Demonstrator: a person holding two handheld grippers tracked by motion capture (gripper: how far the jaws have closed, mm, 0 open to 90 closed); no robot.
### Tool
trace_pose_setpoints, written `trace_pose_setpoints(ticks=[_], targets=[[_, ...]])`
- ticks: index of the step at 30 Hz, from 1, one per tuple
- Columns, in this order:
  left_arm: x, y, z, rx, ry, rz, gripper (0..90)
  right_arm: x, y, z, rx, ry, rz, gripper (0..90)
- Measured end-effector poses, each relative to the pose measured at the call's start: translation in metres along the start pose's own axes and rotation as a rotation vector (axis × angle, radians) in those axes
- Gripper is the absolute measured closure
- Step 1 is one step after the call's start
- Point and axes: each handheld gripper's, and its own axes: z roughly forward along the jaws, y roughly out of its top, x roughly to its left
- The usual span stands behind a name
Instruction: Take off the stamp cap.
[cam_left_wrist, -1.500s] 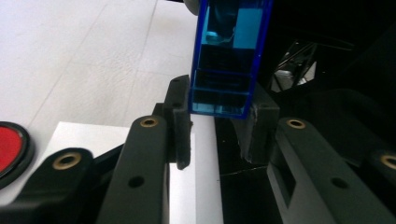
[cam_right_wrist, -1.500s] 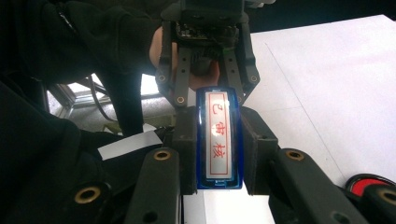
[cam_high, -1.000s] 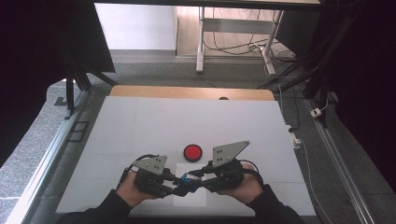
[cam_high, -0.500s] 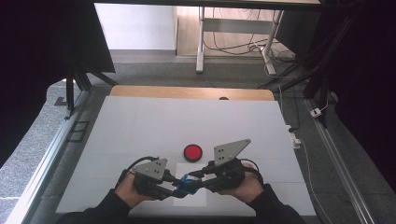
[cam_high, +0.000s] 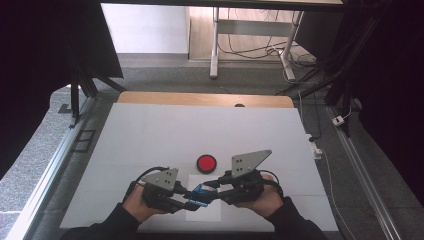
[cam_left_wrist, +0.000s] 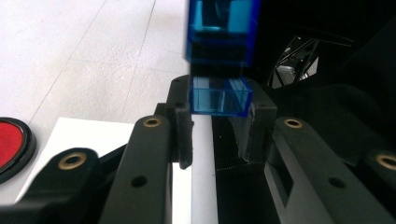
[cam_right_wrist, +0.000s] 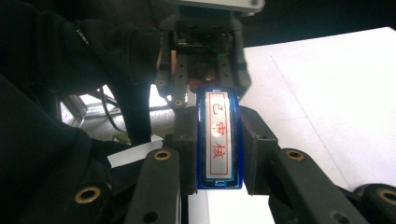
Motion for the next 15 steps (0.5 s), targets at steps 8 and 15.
trace_pose_setpoints(ticks=[8, 15], targets=[[0.0013, -0.0017, -0.0018, -0.005, 0.024, -0.024, 69.3, -0.0004, -0.0003, -0.0019, -0.006, -0.017, -0.003, 71.4], [-0.0023, -0.0018, -0.0064, 0.040, 0.101, -0.039, 69.1, 0.0028, 0.0018, -0.0040, -0.004, -0.054, -0.021, 71.4]])
